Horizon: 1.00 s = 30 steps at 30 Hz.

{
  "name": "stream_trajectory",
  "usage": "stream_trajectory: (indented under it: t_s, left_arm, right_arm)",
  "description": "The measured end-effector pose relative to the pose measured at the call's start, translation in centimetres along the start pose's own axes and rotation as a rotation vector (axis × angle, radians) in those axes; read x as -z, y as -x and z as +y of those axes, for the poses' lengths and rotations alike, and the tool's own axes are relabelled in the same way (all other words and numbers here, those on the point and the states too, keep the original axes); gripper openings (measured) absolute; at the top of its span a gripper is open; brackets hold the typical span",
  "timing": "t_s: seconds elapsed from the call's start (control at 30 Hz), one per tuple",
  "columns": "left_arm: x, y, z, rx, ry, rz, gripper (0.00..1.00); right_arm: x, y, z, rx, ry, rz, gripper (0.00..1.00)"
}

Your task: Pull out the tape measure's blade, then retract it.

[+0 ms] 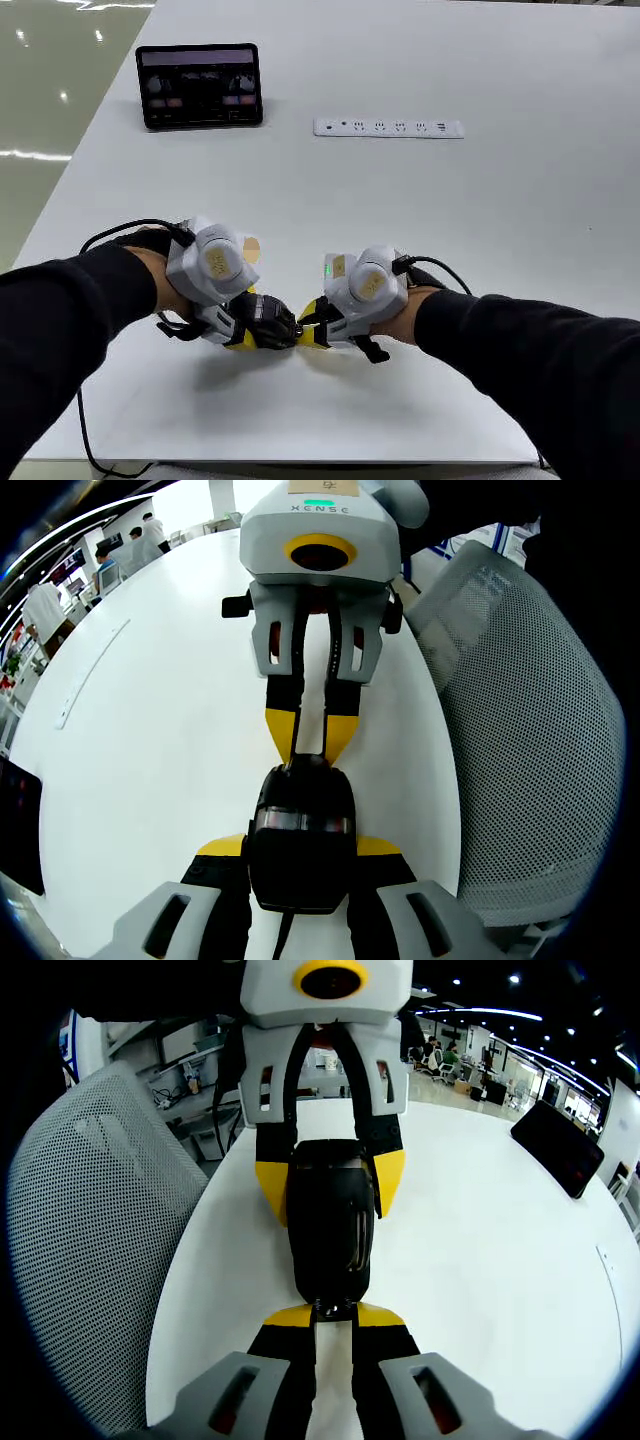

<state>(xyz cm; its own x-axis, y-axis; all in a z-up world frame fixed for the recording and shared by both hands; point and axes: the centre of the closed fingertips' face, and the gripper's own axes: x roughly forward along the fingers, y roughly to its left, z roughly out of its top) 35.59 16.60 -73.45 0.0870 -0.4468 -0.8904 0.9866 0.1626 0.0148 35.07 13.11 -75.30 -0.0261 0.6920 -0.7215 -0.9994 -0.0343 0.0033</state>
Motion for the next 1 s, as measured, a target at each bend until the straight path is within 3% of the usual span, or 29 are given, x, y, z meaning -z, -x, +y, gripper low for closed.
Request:
stream_trajectory:
  t_s: [0.4,0.6,0.73,0.8,1.0]
  left_arm:
    - [-0.1,0.0,0.0,-0.003,0.016,-0.003,0.33]
    - [-0.1,0.0,-0.1,-0.003,0.018,-0.013,0.33]
    - [-0.1,0.0,-0.1,-0.008,0.023,-0.013,0.33]
    - [-0.1,0.0,-0.1,-0.011,0.020,-0.009,0.33]
    - [0.0,0.0,0.0,-0.012,0.027,-0.005,0.33]
  right_arm:
    - [0.9,0.8,0.0,0.004,-0.006,0.002,0.07]
    - [0.7,0.4,0.2,0.028,0.020,0.031,0.11]
    - [0.2,-0.1,0.4,0.028,0.027,0.020,0.15]
    - [-0.1,-0.4,-0.3,0.044,0.013,0.017,0.12]
    - [0.2,-0.1,-0.3,0.020,-0.013,0.017,0.09]
